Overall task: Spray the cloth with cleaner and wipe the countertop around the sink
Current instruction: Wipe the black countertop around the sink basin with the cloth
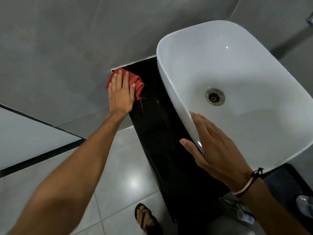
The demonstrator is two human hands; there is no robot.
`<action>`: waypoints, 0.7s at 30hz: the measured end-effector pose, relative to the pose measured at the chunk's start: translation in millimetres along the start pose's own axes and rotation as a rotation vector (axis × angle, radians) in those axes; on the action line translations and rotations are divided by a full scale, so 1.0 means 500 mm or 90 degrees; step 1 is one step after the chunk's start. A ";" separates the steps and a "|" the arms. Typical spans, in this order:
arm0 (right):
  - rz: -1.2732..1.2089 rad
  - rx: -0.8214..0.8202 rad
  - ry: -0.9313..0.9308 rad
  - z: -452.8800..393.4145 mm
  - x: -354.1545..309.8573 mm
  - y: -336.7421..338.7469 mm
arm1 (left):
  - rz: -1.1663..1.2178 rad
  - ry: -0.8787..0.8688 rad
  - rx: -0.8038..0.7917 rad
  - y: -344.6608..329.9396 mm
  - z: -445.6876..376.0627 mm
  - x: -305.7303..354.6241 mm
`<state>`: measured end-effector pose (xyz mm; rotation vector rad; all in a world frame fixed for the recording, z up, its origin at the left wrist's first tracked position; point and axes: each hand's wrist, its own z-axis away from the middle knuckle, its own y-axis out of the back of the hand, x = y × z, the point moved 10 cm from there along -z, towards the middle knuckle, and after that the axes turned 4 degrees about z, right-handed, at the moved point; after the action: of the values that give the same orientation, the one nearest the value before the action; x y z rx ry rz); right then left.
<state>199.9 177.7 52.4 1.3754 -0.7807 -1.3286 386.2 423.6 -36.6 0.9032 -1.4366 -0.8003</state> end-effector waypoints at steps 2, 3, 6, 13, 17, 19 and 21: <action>-0.014 -0.001 0.004 0.000 -0.004 -0.005 | -0.001 0.036 0.005 -0.011 0.054 0.001; -0.017 0.007 0.006 0.002 -0.006 0.000 | -0.016 0.034 0.002 -0.015 0.067 0.010; -0.001 0.021 0.014 0.004 -0.012 0.009 | -0.067 -0.016 -0.040 -0.017 0.019 0.047; 0.052 0.005 -0.018 0.000 -0.002 0.007 | -0.171 -0.265 -0.218 -0.107 -0.098 0.181; 0.052 -0.003 -0.029 0.000 0.003 0.009 | -0.178 -0.388 -0.237 -0.101 0.014 0.172; 0.059 -0.005 -0.020 0.002 -0.003 0.010 | -0.162 -0.464 -0.243 -0.093 0.121 0.174; 0.060 0.000 -0.017 0.004 -0.002 0.012 | -0.166 -0.540 -0.259 -0.104 0.244 0.182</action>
<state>199.2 176.4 58.8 1.3075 -0.8541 -1.2761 268.2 314.8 -48.4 0.4354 -1.7773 -1.7401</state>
